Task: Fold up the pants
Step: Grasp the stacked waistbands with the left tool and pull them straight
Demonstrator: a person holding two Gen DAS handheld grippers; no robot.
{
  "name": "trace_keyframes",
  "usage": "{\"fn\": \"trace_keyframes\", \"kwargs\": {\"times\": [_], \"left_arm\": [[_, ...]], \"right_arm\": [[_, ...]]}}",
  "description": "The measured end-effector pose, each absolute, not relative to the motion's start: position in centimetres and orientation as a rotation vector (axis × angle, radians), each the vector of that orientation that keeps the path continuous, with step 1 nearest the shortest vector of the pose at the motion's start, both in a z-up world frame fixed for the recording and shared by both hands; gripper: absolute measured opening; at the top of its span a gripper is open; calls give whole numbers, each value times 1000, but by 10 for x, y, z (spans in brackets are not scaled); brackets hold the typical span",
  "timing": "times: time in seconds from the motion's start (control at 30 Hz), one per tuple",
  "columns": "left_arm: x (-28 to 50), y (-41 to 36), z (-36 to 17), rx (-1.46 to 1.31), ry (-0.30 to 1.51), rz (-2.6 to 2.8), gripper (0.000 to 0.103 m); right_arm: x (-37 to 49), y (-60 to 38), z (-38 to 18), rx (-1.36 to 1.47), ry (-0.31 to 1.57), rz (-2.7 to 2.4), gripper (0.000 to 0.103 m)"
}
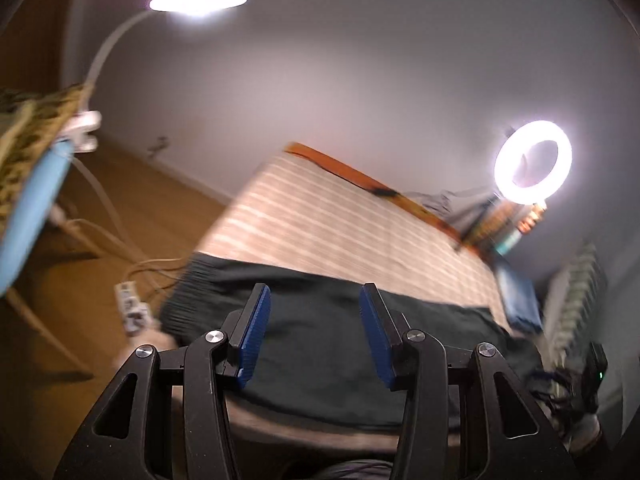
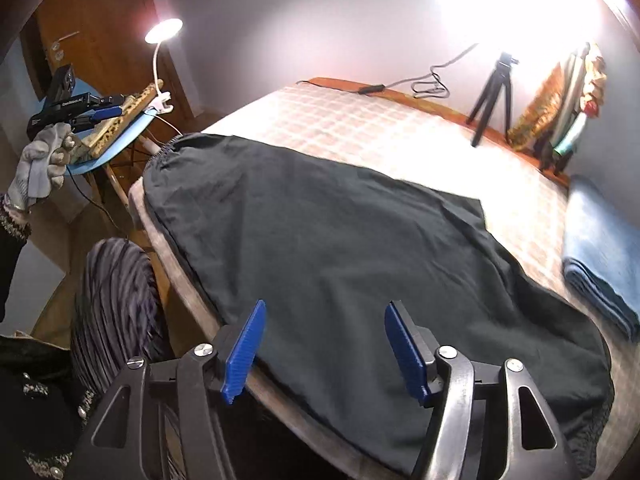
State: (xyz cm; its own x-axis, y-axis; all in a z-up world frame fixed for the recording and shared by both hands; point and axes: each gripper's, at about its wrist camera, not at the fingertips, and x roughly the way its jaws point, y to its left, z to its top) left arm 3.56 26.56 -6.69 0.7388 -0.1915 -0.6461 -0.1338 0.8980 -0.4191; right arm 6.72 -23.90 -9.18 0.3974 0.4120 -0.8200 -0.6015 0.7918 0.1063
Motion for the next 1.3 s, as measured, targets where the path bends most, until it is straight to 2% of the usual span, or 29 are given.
{"fn": "trace_keyframes", "kwargs": {"times": [0.13,0.3,0.57,0.77,0.8,0.87,1.03,1.1,1.13,1.17,1.3], "left_arm": [[28,309,-77,-531,735,49,45],[28,332,-127,-609,815,55,43],[53,320,-206,-699,915,47,42],[59,313,-221,-637,928,111,42],[59,314,-222,-628,926,119,41],[56,314,-224,-611,922,145,32],[50,311,-224,-601,892,147,32],[54,310,-226,-590,893,142,23],[56,308,-228,-578,895,144,14],[57,307,-228,-567,892,145,11],[53,310,-224,-558,853,168,9]], "right_arm": [[72,-219,-92,-246,967,663,69],[81,-199,-96,-256,979,676,70],[87,-176,-104,-304,994,673,70],[90,-179,-103,-290,1001,655,70],[92,-179,-103,-286,1001,651,70],[95,-180,-103,-274,1004,642,70],[98,-177,-110,-272,1019,641,70],[100,-175,-112,-276,1024,640,70],[100,-174,-112,-276,1023,639,70],[101,-173,-112,-275,1022,638,70],[100,-174,-110,-271,1019,628,70]]}}
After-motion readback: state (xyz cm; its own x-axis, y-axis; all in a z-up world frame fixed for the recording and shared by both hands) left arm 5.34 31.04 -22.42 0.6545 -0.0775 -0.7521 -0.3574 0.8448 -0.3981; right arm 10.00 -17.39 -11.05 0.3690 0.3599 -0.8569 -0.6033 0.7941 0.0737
